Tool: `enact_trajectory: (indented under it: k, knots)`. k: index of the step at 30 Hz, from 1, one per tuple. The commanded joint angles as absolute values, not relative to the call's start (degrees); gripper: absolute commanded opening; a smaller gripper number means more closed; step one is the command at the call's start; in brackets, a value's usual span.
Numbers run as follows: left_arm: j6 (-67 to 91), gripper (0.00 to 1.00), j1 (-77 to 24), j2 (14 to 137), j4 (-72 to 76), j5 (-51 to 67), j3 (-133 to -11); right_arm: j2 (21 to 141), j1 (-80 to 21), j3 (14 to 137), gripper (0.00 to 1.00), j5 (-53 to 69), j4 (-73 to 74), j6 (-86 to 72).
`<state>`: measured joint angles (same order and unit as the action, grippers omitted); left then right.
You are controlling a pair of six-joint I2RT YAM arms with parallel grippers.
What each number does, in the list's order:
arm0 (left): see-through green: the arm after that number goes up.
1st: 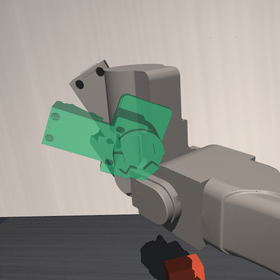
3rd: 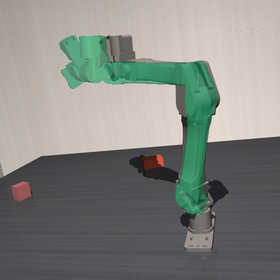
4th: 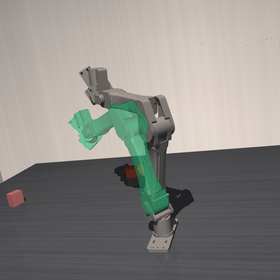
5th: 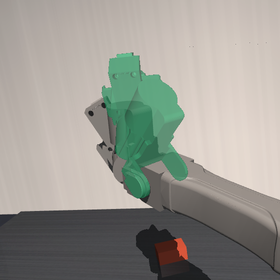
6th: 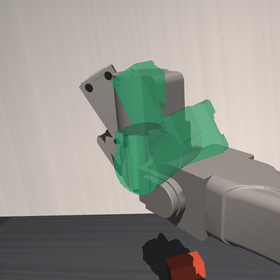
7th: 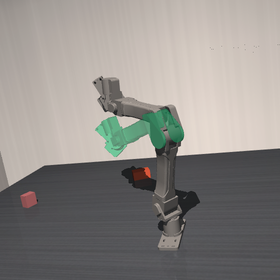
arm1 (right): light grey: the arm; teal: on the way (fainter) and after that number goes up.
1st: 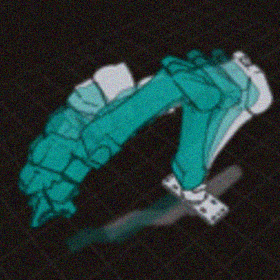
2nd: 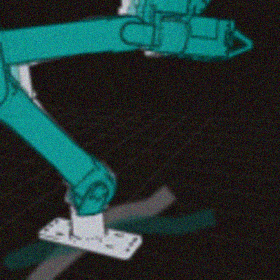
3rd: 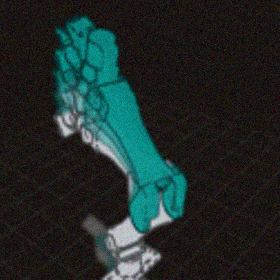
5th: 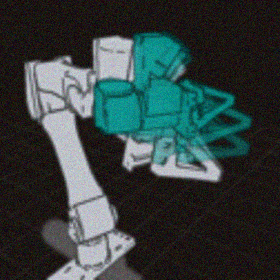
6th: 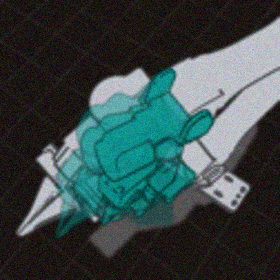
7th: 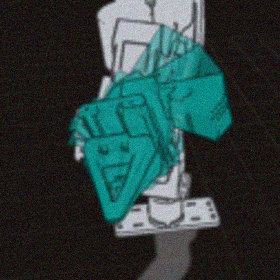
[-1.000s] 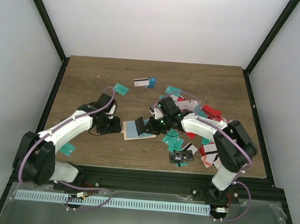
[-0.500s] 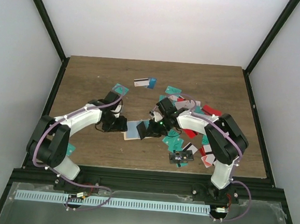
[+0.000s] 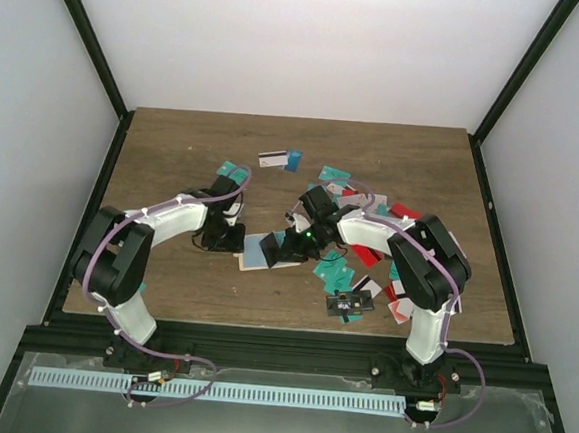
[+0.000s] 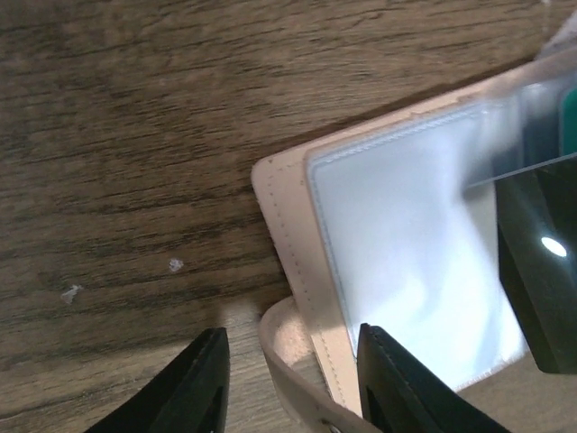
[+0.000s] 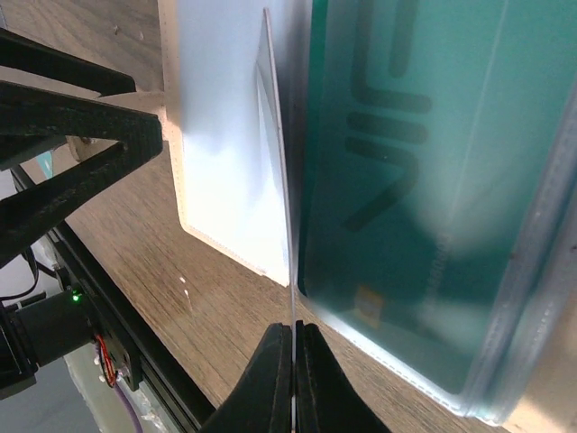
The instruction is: Put the credit cards into the card holder
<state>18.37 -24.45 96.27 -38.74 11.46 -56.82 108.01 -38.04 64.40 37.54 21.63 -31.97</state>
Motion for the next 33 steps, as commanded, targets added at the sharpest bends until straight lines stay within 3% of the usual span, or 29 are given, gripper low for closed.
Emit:
enact_trajectory:
  k: [1,15,33]
  knots:
    - [16.7,0.39,-24.3,97.5,-38.0,10.4,-57.6,109.1,-37.1,66.0,0.01,39.4,21.0,-32.0]
    - [16.2,0.2,-24.3,97.6,-36.8,11.8,-55.8,110.6,-36.8,65.8,0.01,41.5,17.4,-34.2]
    - [16.5,0.15,-24.3,96.5,-36.3,15.1,-53.1,113.9,-36.9,62.4,0.01,43.9,7.6,-37.7]
